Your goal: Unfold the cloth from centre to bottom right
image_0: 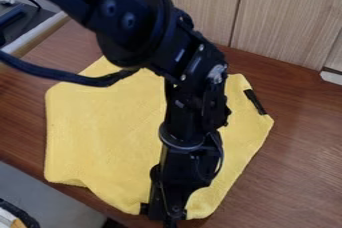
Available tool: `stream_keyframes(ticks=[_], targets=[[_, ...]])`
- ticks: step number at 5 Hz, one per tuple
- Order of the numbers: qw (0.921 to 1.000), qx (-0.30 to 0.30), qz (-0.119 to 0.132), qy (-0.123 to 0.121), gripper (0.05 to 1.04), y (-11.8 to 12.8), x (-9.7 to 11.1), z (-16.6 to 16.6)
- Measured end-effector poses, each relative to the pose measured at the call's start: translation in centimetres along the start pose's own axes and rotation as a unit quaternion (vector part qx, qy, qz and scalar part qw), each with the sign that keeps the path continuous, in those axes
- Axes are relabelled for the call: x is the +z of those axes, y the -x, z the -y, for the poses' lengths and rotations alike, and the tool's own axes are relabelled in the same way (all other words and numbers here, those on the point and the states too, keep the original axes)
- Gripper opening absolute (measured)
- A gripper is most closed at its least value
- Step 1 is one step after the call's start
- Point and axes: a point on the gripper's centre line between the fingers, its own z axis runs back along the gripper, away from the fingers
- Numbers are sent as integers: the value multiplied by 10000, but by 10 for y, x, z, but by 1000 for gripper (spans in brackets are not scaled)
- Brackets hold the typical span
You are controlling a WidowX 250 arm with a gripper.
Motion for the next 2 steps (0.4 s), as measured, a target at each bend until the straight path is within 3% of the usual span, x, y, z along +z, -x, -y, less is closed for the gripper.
stream_keyframes(ticks=[1,2], targets=[[10000,40,-50,1,260,1,0,0],[9998,139,-105,-29,536,2,0,-2]])
